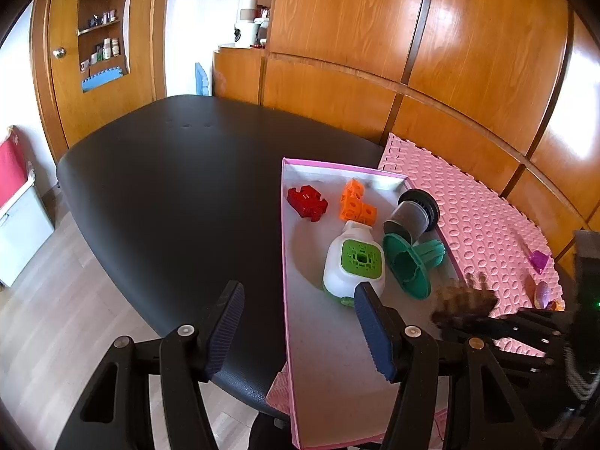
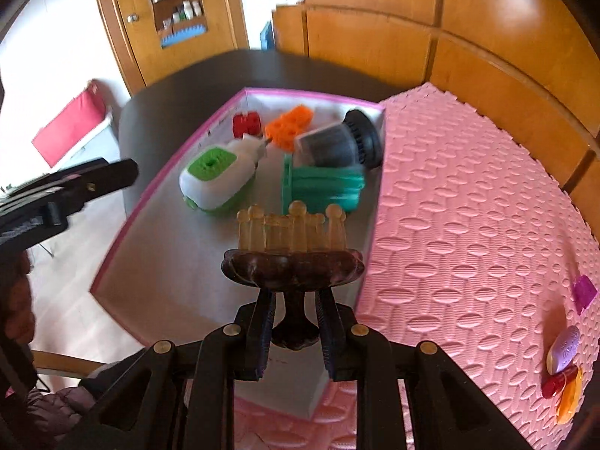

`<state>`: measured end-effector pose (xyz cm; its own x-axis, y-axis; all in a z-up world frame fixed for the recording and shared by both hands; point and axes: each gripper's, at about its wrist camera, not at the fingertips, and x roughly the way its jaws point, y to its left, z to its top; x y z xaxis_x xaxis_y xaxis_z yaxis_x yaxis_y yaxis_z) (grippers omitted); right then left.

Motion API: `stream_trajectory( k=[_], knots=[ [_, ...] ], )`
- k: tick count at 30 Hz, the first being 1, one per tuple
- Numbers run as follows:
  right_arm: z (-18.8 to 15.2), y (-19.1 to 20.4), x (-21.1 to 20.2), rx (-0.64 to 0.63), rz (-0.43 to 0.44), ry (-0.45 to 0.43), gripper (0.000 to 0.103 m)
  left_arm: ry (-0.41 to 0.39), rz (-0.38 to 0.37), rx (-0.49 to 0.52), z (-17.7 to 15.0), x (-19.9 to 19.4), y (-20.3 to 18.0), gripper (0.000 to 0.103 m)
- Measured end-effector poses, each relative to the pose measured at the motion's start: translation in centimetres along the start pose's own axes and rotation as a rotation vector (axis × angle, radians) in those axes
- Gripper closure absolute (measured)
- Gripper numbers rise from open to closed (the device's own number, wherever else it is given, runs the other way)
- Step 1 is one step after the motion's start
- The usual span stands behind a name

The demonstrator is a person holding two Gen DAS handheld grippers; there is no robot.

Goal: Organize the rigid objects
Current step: 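Carry the brown peg holder over the tray with the right tool, then lower the peg holder into the tray and open the right tool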

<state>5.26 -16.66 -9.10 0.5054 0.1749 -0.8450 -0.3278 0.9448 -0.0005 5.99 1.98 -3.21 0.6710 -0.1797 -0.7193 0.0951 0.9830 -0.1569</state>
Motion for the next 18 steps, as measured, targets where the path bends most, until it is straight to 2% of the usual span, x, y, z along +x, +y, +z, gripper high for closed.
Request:
stream_trajectory(
  k=[5, 9, 14, 16, 18],
  knots=[
    [1.1, -0.1, 1.9, 0.024, -0.049, 0.004, 0.083, 0.013, -0.010, -0.009, -0.2, 0.3, 0.1, 0.041],
    [1.8, -0.9, 2.3, 0.061, -0.043, -0.008, 0.082, 0.012, -0.012, 0.000, -0.3, 0.3, 0.0, 0.039],
    [1.6, -0.9, 1.5, 0.064, -0.007, -0.032, 0.072, 0.006, -0.006, 0.009, -0.3, 0.2, -0.3, 0.038],
    [1.4, -0.8, 0.9, 0.064, -0.016, -0.054, 0.061, 0.004, -0.004, 0.015, -0.4, 0.1, -0.4, 0.038],
    [1.3, -0.9, -0.1, 0.068, -0.010, -0.080, 0.059, -0.002, -0.001, 0.022, -0.3, -0.1, -0.5, 0.037]
  ],
)
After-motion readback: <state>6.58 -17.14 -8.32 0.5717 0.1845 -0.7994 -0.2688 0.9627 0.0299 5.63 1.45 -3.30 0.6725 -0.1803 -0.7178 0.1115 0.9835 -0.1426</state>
